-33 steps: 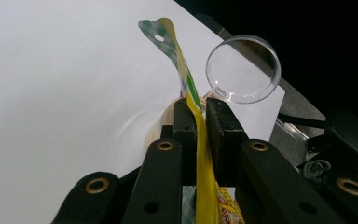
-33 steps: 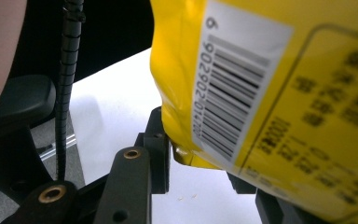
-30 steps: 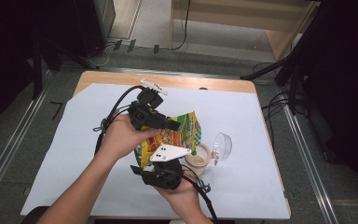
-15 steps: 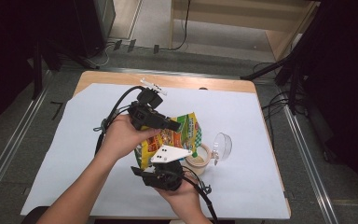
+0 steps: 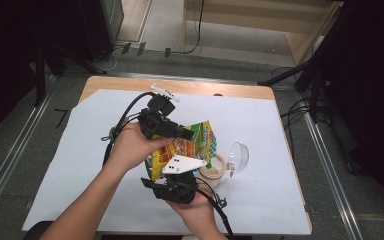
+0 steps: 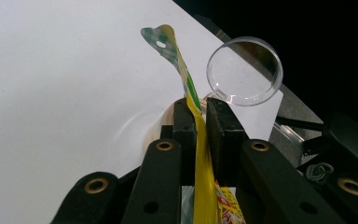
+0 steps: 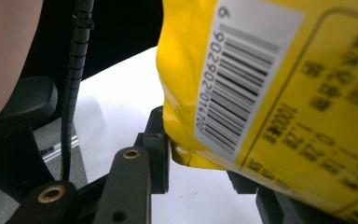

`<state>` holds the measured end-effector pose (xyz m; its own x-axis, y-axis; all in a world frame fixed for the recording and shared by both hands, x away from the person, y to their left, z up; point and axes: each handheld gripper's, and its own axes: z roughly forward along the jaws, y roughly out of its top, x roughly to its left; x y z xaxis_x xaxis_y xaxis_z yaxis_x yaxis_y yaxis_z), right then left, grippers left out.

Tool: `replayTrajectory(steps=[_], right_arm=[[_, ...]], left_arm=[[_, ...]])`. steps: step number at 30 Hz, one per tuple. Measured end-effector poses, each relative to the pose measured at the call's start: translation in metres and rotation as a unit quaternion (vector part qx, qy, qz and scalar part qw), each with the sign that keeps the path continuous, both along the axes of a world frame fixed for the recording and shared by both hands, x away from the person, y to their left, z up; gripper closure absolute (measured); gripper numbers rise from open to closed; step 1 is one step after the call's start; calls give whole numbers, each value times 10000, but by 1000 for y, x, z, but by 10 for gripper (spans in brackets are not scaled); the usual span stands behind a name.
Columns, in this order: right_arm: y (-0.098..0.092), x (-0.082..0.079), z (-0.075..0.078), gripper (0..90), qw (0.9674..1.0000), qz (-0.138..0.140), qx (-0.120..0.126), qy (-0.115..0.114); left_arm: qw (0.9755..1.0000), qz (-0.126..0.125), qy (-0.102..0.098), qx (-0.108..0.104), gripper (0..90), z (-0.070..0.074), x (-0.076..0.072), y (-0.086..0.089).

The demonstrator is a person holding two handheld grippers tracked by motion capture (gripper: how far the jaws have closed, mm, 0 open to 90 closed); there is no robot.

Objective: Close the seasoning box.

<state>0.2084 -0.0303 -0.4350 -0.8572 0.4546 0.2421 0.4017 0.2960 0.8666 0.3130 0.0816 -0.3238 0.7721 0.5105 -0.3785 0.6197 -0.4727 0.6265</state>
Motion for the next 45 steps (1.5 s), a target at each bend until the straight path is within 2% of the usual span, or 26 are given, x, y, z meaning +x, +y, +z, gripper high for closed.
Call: replayTrajectory(steps=[8, 12, 16, 19, 22, 26, 28, 33, 36, 38, 45], right_arm=[[0, 0, 0, 665, 10000, -9, -14, -38], [0, 1, -1, 668, 10000, -16, 12, 6], [-1, 1, -1, 668, 10000, -10, 24, -7], [-1, 2, -2, 672, 10000, -14, 30, 21], [-1, 2, -3, 672, 10000, -19, 31, 29], [-1, 1, -3, 671, 10000, -21, 49, 15], [-1, -1, 0, 671, 10000, -24, 84, -18], [-3, 5, -1, 674, 9997, -31, 182, 150], [-4, 5, -1, 673, 9997, -41, 169, 159], [-4, 6, 0, 673, 9997, -29, 184, 150], [-5, 6, -1, 673, 9998, -59, 132, 132]], left_arm=[[10000, 14, -67, 4, 832, 2, -3, 0], [9998, 17, -169, 125, 828, 5, -7, -3], [9998, 44, -165, 78, 828, 5, -7, -4], [9997, -28, -241, 91, 827, 7, -10, -5], [9998, -17, -156, 105, 829, 5, -8, -5], [9998, -20, -198, 99, 833, 6, -9, -5], [9999, -12, -142, 89, 836, 6, -6, -5], [9999, -39, -47, 109, 840, 4, 1, -10], [9998, -86, 153, 77, 842, 3, 7, -10], [9998, -92, 133, 148, 844, 3, 8, -11], [9998, -83, 151, 110, 846, 3, 8, -12]])
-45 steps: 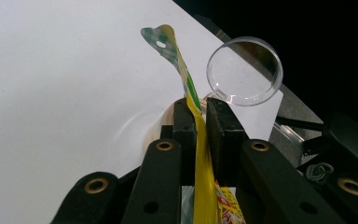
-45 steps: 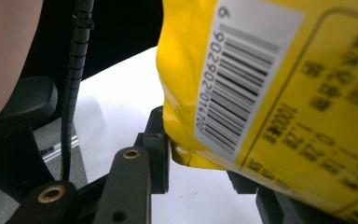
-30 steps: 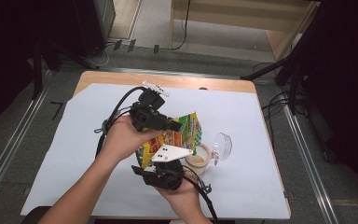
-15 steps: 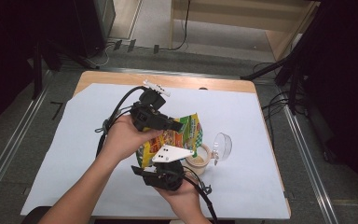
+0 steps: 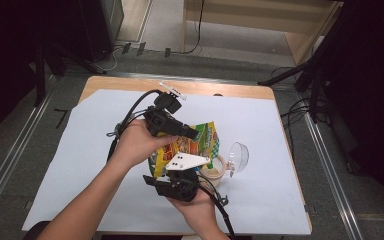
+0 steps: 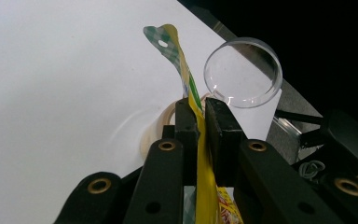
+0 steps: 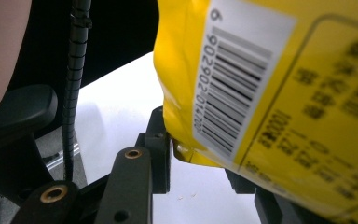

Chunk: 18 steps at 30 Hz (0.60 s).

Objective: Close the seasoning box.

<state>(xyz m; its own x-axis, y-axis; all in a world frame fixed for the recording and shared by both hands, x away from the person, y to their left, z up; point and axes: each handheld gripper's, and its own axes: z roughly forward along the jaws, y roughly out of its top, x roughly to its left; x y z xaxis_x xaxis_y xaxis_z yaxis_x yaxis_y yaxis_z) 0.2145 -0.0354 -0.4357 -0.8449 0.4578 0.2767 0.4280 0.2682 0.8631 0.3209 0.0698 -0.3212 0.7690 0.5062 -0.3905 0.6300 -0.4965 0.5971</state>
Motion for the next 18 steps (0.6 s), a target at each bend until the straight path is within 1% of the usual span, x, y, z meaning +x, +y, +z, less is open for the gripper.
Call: replayTrajectory(steps=[6, 7, 9, 12, 14, 15, 16, 17, 18], right_arm=[[1, 1, 0, 673, 10000, 7, -40, -17], [1, 1, 0, 673, 10000, 21, -44, -11], [1, 1, 0, 673, 10000, 24, -49, -28], [1, 3, 1, 673, 10000, 1, -78, -34], [1, 3, 1, 672, 10000, 6, -86, -42], [1, 2, 1, 671, 9999, -33, -103, -87], [1, 1, 2, 671, 9999, -59, -110, -111], [1, 1, 2, 671, 9999, -55, -90, -99], [1, 1, 1, 671, 9999, -45, -72, -77]], left_arm=[[10000, 3, -75, 28, 846, 0, -1, 1], [10000, 4, -54, -3, 845, 0, -1, 2], [10000, 26, -69, 11, 845, 0, 0, 2], [10000, 63, -72, -27, 845, 1, 0, 3], [9999, 40, -91, -27, 845, 1, 0, 2], [9999, 29, -84, -47, 845, 2, -1, 2], [9999, 21, -97, -16, 845, 2, -1, 1], [9999, 11, -101, 36, 845, 2, -1, 0], [9999, 19, -101, 41, 845, 2, 0, 0]])
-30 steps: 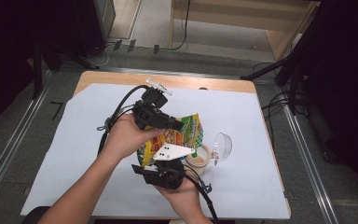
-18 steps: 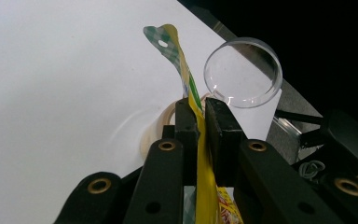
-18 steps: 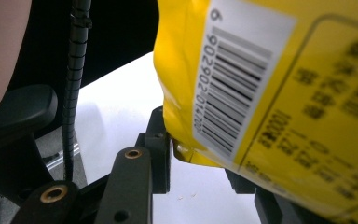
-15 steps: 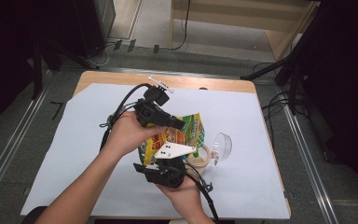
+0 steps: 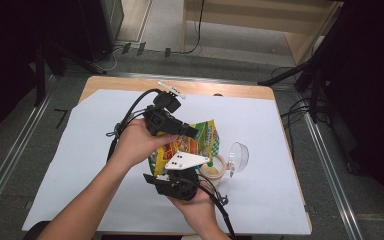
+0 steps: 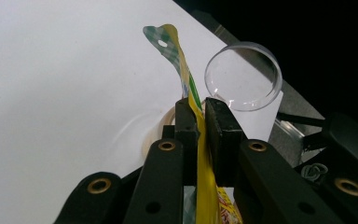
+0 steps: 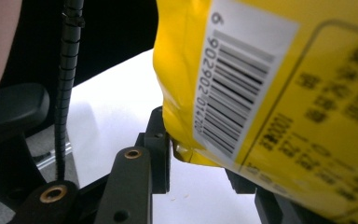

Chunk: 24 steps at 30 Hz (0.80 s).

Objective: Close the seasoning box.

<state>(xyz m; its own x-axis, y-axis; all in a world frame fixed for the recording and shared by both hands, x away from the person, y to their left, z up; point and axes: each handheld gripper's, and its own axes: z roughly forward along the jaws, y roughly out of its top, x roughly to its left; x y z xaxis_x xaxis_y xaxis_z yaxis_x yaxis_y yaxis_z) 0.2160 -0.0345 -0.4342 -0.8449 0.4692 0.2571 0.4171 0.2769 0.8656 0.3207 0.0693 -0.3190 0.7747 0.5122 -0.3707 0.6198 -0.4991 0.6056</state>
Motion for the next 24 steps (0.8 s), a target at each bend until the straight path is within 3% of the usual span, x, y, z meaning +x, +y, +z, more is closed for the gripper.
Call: replayTrajectory(steps=[24], right_arm=[[-1, 0, 0, 672, 10000, -18, 18, -2]], left_arm=[[10000, -21, 50, -20, 844, -1, 2, -1]])
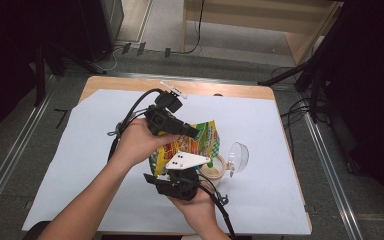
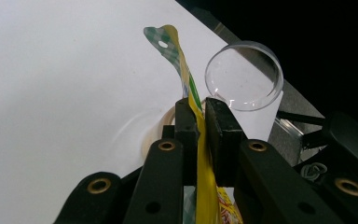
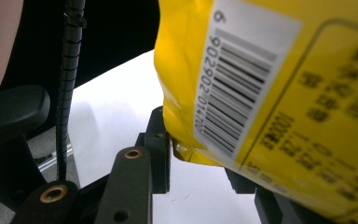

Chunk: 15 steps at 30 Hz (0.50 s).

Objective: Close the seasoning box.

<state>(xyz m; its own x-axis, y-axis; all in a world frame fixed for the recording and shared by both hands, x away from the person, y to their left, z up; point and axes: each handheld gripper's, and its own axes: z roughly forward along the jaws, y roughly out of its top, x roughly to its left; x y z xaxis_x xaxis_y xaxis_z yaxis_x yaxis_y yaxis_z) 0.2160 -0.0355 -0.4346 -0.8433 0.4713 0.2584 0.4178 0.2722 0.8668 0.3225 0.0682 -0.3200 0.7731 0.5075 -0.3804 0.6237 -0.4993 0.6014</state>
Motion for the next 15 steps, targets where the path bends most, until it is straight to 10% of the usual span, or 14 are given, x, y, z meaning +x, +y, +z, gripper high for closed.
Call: replayTrajectory(steps=[15], right_arm=[[-1, 1, 0, 673, 10000, -4, -25, -14]], left_arm=[[10000, -4, -23, 1, 845, 0, 0, 0]])
